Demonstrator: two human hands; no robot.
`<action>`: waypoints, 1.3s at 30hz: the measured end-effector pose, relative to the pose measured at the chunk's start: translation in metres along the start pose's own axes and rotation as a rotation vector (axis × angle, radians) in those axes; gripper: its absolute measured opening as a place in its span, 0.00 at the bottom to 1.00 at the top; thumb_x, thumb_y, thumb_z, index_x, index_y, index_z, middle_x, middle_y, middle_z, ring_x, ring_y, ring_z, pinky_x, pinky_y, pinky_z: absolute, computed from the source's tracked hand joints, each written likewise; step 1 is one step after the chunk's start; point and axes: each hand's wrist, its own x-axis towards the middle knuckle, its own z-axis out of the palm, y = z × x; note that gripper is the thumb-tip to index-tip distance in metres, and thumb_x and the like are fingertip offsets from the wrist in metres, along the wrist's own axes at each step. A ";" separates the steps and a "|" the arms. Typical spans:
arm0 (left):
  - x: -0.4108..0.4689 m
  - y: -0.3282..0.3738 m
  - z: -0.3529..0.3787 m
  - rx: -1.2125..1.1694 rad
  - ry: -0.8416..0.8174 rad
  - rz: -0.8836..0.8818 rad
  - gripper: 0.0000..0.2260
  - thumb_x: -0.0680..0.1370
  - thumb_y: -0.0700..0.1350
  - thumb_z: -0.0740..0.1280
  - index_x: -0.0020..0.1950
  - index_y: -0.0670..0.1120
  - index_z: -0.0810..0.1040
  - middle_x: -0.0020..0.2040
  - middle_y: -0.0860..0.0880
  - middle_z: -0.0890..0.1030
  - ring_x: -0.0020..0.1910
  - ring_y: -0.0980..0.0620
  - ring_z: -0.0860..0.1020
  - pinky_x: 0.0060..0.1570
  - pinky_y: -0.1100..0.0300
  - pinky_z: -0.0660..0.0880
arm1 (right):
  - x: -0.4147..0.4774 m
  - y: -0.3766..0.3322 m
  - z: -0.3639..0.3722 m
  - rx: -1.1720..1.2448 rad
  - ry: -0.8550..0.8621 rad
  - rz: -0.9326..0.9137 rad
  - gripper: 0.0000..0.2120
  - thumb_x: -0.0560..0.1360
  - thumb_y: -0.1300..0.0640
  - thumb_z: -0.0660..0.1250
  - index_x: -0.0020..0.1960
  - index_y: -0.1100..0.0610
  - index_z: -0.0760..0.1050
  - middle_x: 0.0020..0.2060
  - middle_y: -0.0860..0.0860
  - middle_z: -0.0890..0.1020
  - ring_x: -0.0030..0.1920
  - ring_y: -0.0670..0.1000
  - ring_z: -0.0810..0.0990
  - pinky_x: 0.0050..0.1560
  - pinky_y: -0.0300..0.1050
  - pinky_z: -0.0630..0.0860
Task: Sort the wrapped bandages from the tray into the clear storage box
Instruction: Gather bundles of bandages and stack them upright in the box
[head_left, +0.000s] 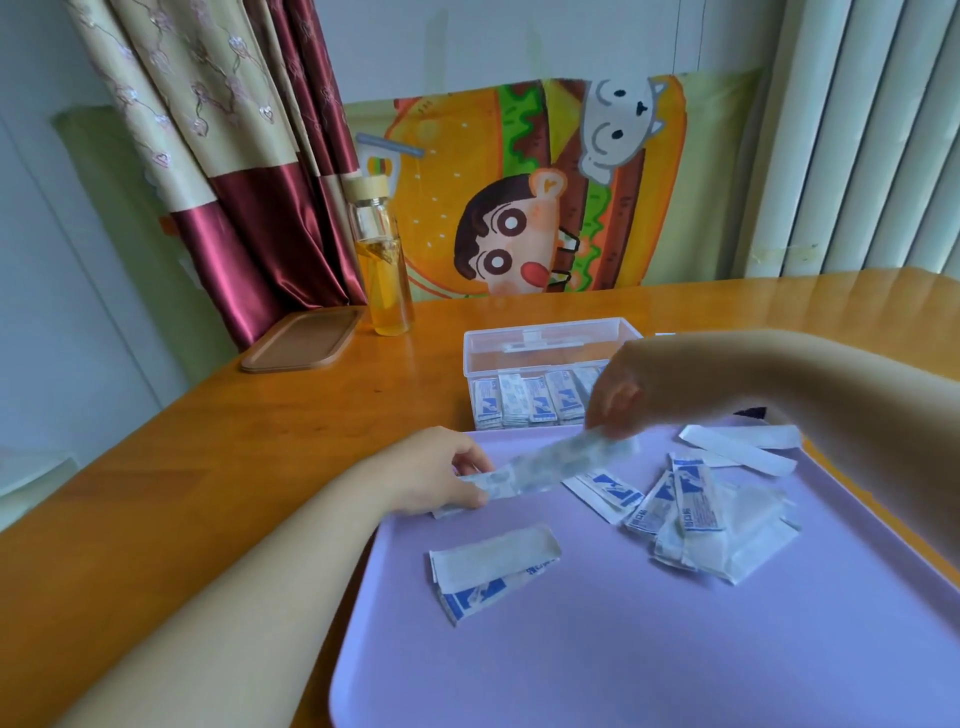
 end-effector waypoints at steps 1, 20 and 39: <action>-0.003 0.000 -0.002 -0.060 0.017 0.002 0.09 0.74 0.45 0.72 0.53 0.51 0.79 0.46 0.57 0.78 0.41 0.60 0.75 0.36 0.73 0.69 | 0.009 -0.004 0.007 0.075 0.059 -0.016 0.08 0.75 0.55 0.67 0.51 0.44 0.80 0.43 0.39 0.82 0.48 0.43 0.80 0.50 0.36 0.73; -0.074 0.006 0.015 0.026 -0.009 0.055 0.19 0.73 0.48 0.72 0.63 0.55 0.73 0.50 0.57 0.75 0.35 0.66 0.72 0.31 0.76 0.66 | 0.033 -0.044 0.075 0.053 -0.169 -0.129 0.15 0.70 0.49 0.72 0.55 0.49 0.76 0.43 0.42 0.76 0.45 0.46 0.75 0.46 0.39 0.70; -0.072 0.014 0.004 -0.549 0.469 0.117 0.04 0.75 0.40 0.69 0.43 0.49 0.79 0.40 0.50 0.83 0.39 0.51 0.82 0.40 0.60 0.76 | 0.010 -0.014 0.080 1.041 0.060 -0.019 0.08 0.74 0.55 0.68 0.47 0.58 0.82 0.40 0.53 0.83 0.39 0.46 0.77 0.39 0.38 0.74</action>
